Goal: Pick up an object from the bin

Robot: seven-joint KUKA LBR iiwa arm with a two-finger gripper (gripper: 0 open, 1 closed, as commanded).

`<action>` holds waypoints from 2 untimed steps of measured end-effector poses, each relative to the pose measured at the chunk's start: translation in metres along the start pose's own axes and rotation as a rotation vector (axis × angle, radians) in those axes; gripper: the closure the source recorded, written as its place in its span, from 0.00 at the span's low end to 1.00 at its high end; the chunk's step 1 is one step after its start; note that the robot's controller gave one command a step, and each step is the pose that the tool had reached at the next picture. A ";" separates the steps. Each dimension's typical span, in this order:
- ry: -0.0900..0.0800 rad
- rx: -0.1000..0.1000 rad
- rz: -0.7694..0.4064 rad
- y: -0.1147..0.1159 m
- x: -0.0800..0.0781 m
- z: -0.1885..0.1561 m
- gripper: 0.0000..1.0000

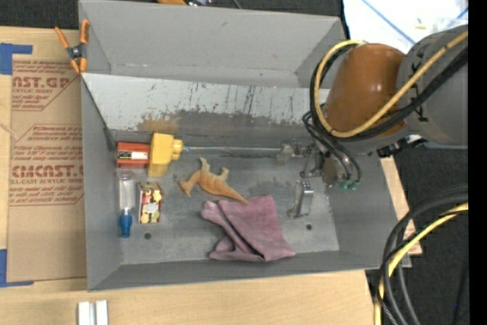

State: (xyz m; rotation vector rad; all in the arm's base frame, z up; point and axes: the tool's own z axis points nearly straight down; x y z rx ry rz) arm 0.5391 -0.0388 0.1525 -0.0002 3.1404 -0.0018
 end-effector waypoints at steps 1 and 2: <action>0.000 0.000 0.001 0.000 0.000 0.000 0.00; -0.004 0.000 0.024 0.015 0.005 0.012 0.00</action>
Offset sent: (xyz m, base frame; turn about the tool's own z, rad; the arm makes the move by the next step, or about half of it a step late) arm -0.0143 0.0385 -0.0296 0.0461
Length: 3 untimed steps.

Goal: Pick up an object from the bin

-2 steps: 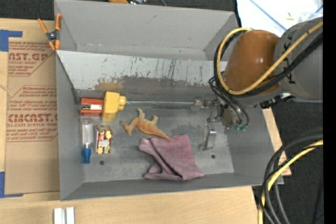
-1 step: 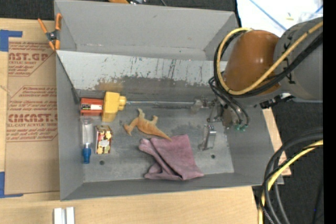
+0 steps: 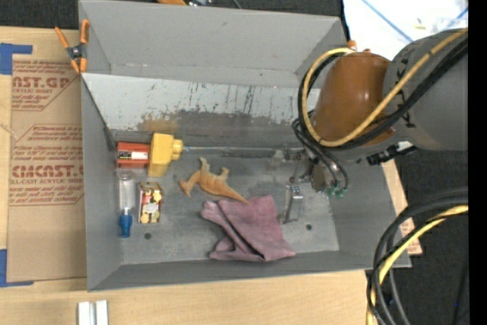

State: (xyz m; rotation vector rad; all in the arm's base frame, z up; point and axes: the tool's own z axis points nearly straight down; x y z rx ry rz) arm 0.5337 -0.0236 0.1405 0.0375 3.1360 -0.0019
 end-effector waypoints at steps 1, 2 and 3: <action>0.004 0.000 -0.265 0.054 0.030 -0.091 0.00; 0.005 -0.002 -0.075 0.022 0.020 -0.060 0.00; 0.010 0.000 -0.032 0.023 0.021 -0.049 0.00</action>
Offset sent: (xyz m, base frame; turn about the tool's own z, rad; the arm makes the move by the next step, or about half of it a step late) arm -0.0170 0.0082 0.0379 -0.0184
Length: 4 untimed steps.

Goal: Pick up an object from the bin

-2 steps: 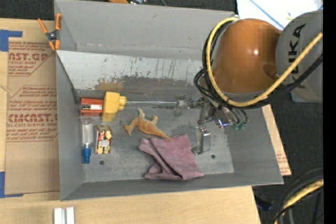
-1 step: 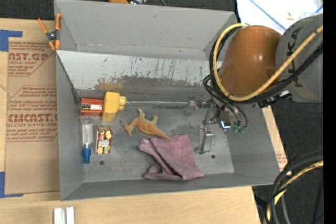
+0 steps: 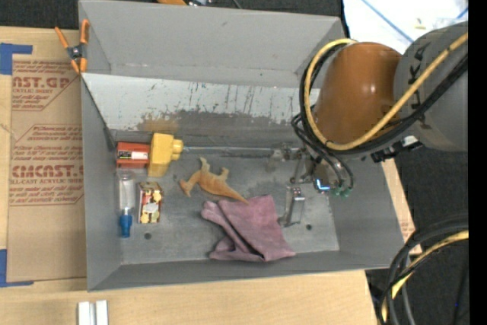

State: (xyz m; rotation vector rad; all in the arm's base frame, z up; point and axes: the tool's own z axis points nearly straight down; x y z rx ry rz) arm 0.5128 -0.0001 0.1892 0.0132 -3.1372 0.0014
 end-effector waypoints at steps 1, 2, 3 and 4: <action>-0.004 -0.001 -0.100 0.007 0.005 0.020 0.00; -0.003 -0.004 -0.047 0.027 0.012 0.069 0.00; -0.012 0.000 -0.218 0.009 0.016 0.119 1.00; -0.012 0.000 -0.219 0.010 0.016 0.119 1.00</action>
Offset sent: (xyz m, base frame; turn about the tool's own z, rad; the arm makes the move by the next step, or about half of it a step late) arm -0.0118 0.0251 -0.0668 -0.0456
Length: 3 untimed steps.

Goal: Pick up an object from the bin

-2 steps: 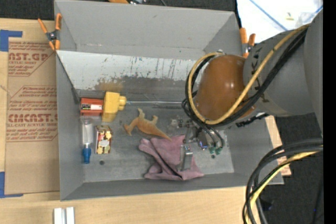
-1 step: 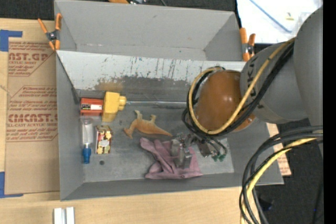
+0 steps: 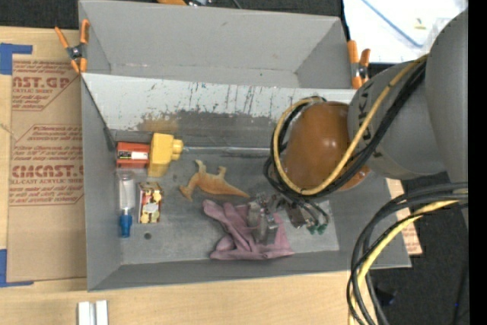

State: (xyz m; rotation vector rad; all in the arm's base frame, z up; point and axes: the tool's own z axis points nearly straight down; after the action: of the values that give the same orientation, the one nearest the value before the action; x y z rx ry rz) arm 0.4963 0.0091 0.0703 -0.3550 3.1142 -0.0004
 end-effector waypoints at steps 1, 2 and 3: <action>-0.002 0.001 -0.013 0.012 0.000 0.000 1.00; -0.002 0.002 -0.007 0.019 -0.002 0.000 1.00; -0.006 0.000 -0.031 0.014 0.002 0.000 1.00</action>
Offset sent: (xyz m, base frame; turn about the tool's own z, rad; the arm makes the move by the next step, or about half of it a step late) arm -0.0029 0.0196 -0.0003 -0.0081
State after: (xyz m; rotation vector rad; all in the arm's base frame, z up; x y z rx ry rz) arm 0.4917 0.0225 0.0705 -0.4023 3.1024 0.0000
